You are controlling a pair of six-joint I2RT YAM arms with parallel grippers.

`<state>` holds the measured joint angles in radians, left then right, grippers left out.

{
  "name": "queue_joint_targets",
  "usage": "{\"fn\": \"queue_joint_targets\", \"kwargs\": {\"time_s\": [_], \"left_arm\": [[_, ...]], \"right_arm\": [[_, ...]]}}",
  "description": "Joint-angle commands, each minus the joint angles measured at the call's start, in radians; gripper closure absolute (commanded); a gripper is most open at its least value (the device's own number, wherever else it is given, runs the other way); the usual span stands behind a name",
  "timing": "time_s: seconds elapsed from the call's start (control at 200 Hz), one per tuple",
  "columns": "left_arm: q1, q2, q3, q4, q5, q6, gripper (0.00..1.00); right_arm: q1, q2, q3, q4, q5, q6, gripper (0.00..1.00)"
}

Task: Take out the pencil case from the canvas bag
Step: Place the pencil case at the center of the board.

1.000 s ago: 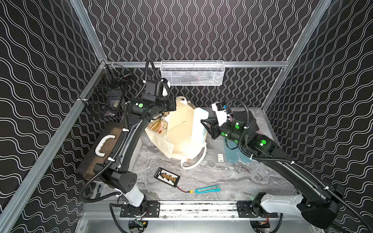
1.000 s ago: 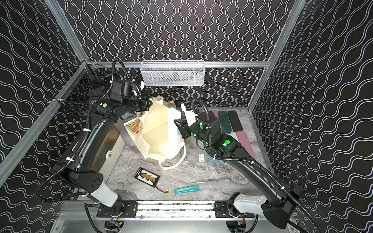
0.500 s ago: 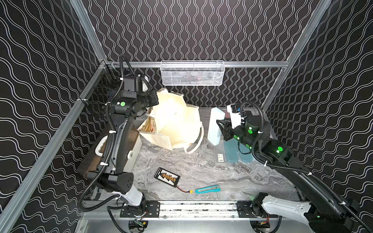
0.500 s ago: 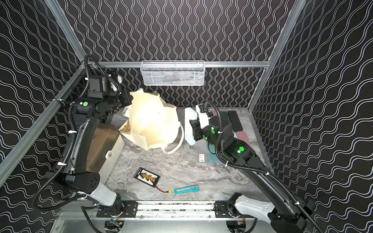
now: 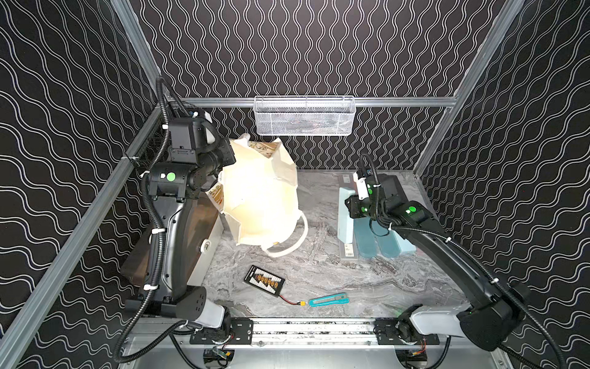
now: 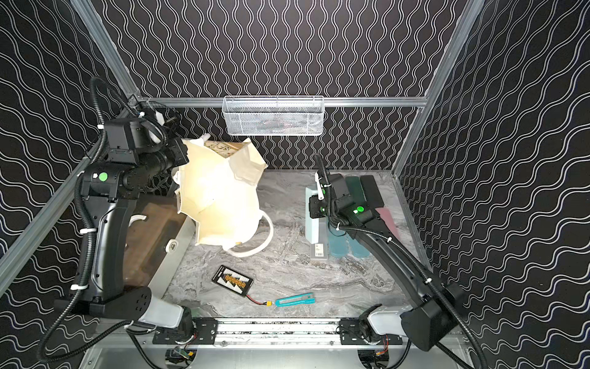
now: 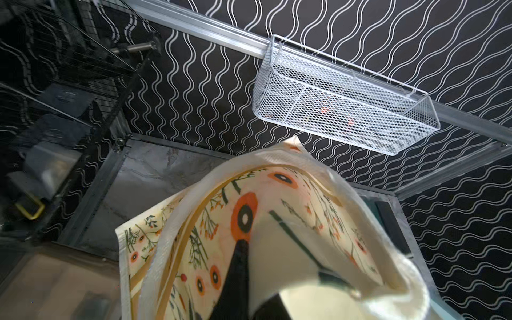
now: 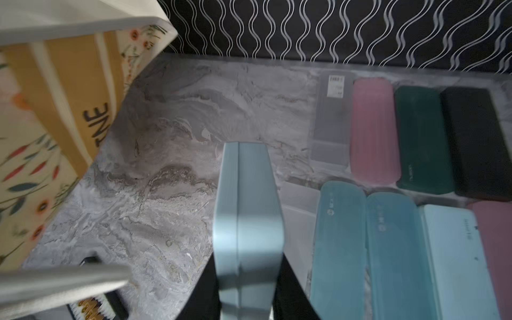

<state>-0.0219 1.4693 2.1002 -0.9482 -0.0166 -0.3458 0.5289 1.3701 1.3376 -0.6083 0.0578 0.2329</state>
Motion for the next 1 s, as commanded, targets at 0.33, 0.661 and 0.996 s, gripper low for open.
{"fn": "queue_joint_targets", "kwargs": {"time_s": [0.33,0.661,0.996], "left_arm": [[0.005,0.004,0.034,0.05,0.02,-0.014,1.0],[0.005,0.018,0.086,0.023,0.034,0.0,1.0],[0.005,0.044,0.095,0.033,0.079,-0.009,1.0]], "right_arm": [[-0.102,0.316,0.125,-0.018,-0.468,0.13,0.89],[-0.115,0.585,0.268,-0.019,-0.671,0.141,0.87],[-0.122,0.763,0.316,0.051,-0.761,0.164,0.86]]}}
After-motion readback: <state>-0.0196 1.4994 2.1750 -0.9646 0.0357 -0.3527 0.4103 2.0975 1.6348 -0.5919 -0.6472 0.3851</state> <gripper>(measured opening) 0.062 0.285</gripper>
